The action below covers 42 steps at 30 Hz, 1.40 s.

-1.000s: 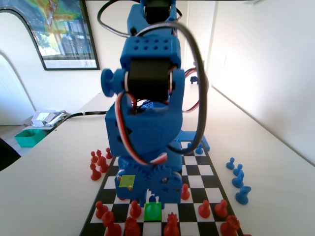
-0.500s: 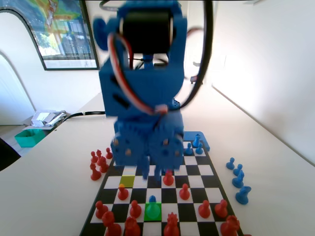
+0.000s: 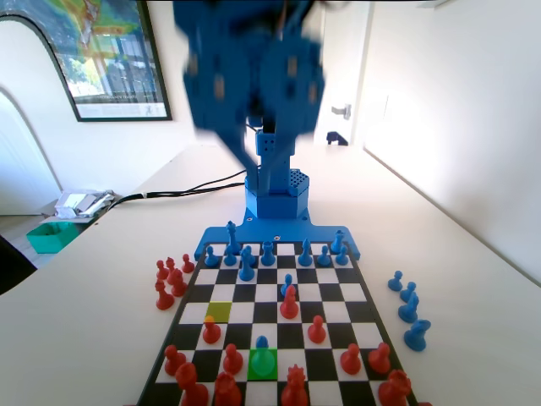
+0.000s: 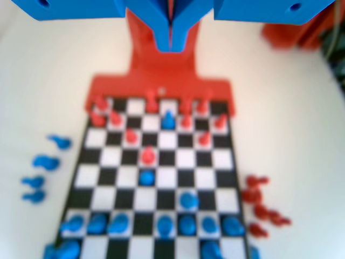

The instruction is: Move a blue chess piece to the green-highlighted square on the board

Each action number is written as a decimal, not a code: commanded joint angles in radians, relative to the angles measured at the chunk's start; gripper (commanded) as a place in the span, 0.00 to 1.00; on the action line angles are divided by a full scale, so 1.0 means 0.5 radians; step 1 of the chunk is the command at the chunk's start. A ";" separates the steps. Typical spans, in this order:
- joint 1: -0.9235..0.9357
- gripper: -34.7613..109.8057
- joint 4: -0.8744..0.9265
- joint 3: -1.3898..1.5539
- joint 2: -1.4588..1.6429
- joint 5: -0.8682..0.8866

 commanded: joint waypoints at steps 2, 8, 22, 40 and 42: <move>-0.055 0.25 0.095 0.110 0.555 0.028; -0.120 0.25 0.371 0.153 0.923 0.012; -0.025 0.25 0.540 0.893 1.905 -0.224; -0.025 0.25 0.417 1.239 2.433 -0.193; -0.034 0.25 0.405 1.243 2.473 -0.187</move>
